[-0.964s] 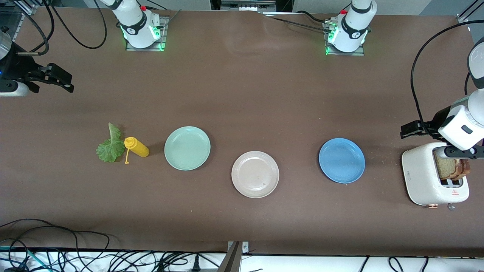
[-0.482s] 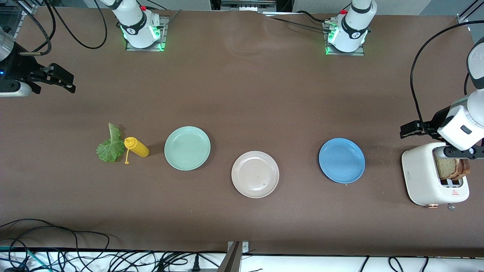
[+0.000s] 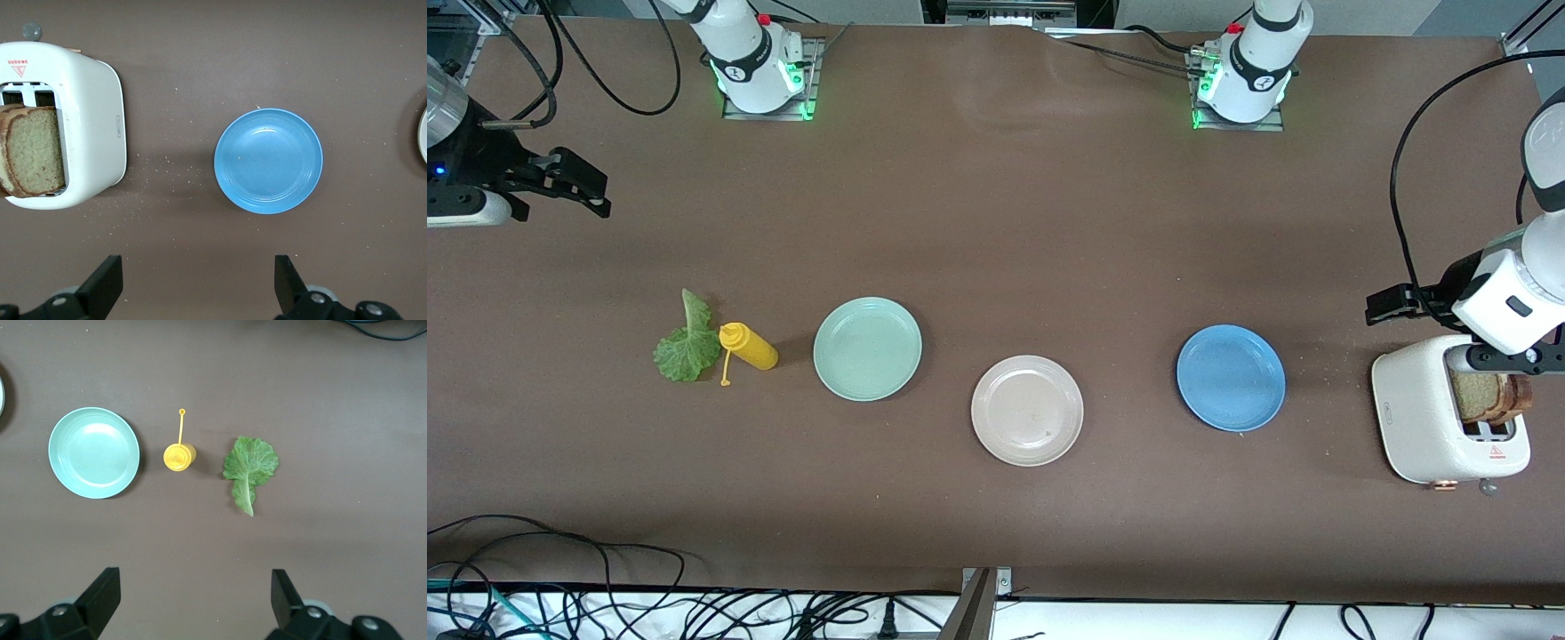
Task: Make sandwich on beige plate with both arms
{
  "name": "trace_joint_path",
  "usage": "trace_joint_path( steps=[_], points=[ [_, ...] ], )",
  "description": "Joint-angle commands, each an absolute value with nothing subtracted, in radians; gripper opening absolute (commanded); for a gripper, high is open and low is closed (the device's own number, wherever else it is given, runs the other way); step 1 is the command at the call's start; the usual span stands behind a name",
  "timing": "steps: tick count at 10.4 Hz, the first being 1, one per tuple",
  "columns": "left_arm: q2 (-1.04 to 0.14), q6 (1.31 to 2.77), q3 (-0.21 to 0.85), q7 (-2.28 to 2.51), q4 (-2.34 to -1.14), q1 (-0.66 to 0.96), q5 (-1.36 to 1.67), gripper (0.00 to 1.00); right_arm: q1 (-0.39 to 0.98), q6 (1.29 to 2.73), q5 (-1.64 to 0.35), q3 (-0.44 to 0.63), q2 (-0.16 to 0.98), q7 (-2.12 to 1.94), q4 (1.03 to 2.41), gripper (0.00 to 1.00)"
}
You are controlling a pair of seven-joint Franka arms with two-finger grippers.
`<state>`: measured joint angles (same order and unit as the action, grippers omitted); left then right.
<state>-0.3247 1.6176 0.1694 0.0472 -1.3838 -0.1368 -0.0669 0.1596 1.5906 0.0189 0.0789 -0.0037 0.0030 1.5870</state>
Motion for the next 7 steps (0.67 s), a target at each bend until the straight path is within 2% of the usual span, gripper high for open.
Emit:
trace_joint_path(
  steps=[1, 7],
  points=[
    [-0.305, 1.62, 0.17, 0.02, -1.404, -0.143, -0.057, 1.0, 0.172, 1.589, 0.028, 0.086, -0.002, 0.005, 1.572, 1.0],
    [-0.307, 1.62, 0.169, 0.015, -1.405, -0.144, -0.057, 1.0, 0.172, 1.582, 0.028, 0.086, 0.003, 0.006, 1.572, 1.0]
  ],
)
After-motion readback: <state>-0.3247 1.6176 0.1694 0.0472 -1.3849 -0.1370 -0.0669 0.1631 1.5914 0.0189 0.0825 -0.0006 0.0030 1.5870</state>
